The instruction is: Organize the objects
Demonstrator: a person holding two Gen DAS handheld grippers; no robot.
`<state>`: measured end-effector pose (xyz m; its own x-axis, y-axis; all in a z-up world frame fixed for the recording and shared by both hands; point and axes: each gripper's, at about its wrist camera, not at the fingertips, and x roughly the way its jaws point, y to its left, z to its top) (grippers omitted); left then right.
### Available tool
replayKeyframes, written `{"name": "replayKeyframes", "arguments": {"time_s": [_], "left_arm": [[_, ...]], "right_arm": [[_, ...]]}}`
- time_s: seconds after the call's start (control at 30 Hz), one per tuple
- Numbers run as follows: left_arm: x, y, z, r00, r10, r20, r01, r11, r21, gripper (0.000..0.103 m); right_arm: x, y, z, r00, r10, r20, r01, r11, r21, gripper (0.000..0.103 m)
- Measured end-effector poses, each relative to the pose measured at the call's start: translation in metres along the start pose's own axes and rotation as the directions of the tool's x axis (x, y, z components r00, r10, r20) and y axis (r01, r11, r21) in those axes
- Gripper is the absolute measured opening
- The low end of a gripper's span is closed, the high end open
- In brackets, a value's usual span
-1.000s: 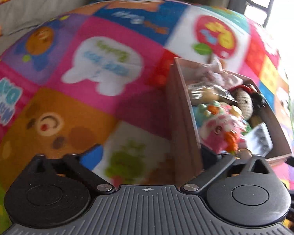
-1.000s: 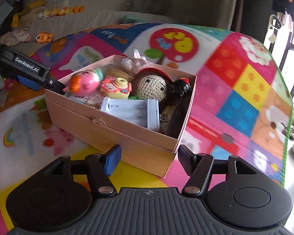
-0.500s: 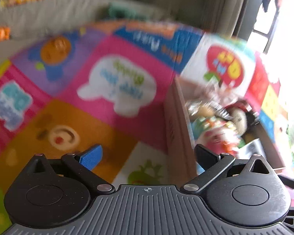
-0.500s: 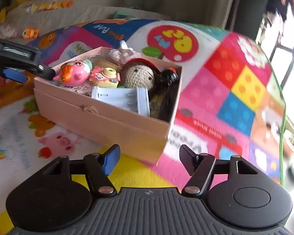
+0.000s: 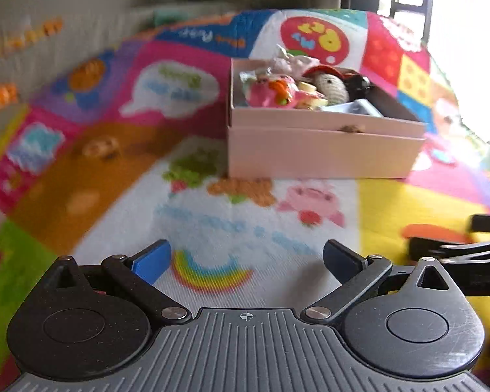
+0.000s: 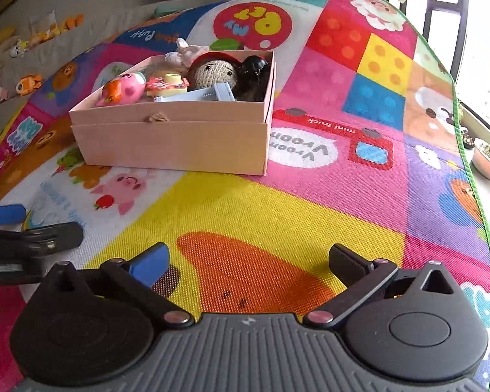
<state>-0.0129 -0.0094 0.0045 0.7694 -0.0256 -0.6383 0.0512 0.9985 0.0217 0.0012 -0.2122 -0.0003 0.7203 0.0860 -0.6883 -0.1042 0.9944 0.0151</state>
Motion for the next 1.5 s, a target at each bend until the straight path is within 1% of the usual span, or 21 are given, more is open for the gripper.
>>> {"name": "replayKeyframes", "arguments": {"time_s": [0.03,0.1,0.17,0.27,0.37,0.57,1.5], "left_arm": [[0.003,-0.002,0.000,1.000,0.018,-0.007,-0.018,1.000,-0.002,0.103],[0.005,-0.003,0.002,0.999,0.033,-0.008,-0.034,0.998,-0.049,0.103],[0.007,-0.007,0.002,0.998,0.058,0.002,-0.058,0.998,-0.038,0.103],[0.008,-0.004,0.001,0.999,0.043,0.001,-0.043,0.998,-0.051,0.103],[0.008,-0.002,0.000,0.999,0.047,0.000,-0.047,0.998,-0.045,0.103],[0.008,-0.003,0.000,0.999,0.049,0.000,-0.049,0.998,-0.042,0.103],[0.008,-0.003,0.001,0.999,0.048,0.000,-0.048,0.998,-0.043,0.103]], "right_arm": [[0.001,0.000,0.001,1.000,-0.003,0.001,0.003,1.000,0.000,0.103],[0.001,0.000,0.000,1.000,-0.009,0.007,0.009,1.000,0.008,0.103],[0.002,0.001,-0.004,0.999,-0.019,0.049,0.019,1.000,0.003,0.103],[0.006,-0.003,-0.003,0.997,-0.022,0.070,0.020,1.000,0.022,0.103],[0.008,-0.001,-0.001,0.997,-0.038,0.067,0.037,0.999,0.011,0.103],[0.014,-0.001,0.004,0.997,-0.036,0.067,0.035,0.999,0.016,0.103],[0.013,-0.002,0.004,0.997,-0.035,0.067,0.034,0.999,0.018,0.103]]}}
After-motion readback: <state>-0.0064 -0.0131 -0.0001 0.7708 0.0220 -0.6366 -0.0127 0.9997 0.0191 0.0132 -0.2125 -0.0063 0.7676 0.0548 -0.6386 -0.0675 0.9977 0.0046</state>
